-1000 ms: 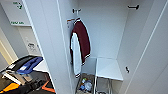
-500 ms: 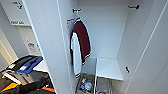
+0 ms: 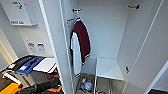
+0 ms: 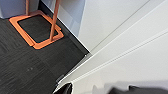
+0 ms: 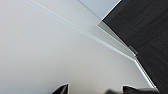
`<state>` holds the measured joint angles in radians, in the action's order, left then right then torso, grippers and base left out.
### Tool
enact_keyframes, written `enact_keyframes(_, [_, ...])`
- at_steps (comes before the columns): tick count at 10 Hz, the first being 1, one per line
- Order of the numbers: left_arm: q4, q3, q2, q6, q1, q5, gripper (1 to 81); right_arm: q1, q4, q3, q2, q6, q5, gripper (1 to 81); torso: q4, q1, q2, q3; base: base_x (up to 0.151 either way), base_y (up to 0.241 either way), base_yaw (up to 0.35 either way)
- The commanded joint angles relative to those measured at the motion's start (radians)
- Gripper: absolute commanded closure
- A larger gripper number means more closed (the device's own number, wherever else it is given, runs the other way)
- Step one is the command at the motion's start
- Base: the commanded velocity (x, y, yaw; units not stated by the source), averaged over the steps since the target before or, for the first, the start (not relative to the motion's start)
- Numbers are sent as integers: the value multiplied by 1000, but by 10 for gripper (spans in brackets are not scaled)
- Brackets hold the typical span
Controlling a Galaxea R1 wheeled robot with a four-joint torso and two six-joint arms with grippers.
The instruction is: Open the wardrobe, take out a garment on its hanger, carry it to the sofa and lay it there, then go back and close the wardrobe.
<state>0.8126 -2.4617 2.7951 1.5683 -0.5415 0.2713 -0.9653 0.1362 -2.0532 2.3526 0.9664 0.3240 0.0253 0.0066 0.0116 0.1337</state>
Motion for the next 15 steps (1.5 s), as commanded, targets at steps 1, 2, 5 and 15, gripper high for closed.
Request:
enact_keyframes(1, [10, 3, 78, -13, 136, 19, 10, 84, 115, 50, 71, -9, -19, 10, 0, 0, 0, 0, 0, 0, 0])
enact_keyframes(2, [10, 3, 104, -19, 125, 20, 10, 85, 138, 38, 119, -9, -23, 10, 0, 0, 0, 0, 0, 0, 0])
enact_keyframes(5, [83, 6, 218, -27, 50, 19, 10, 111, 206, -17, 297, -14, -71, 10, 0, 0, 0, 0, 0, 0, 0])
enact_keyframes(15, [559, 35, 196, -25, -537, -72, 10, -118, 543, -316, 535, -23, -355, 10, 0, 1, 0, 0, 0, 0, 0])
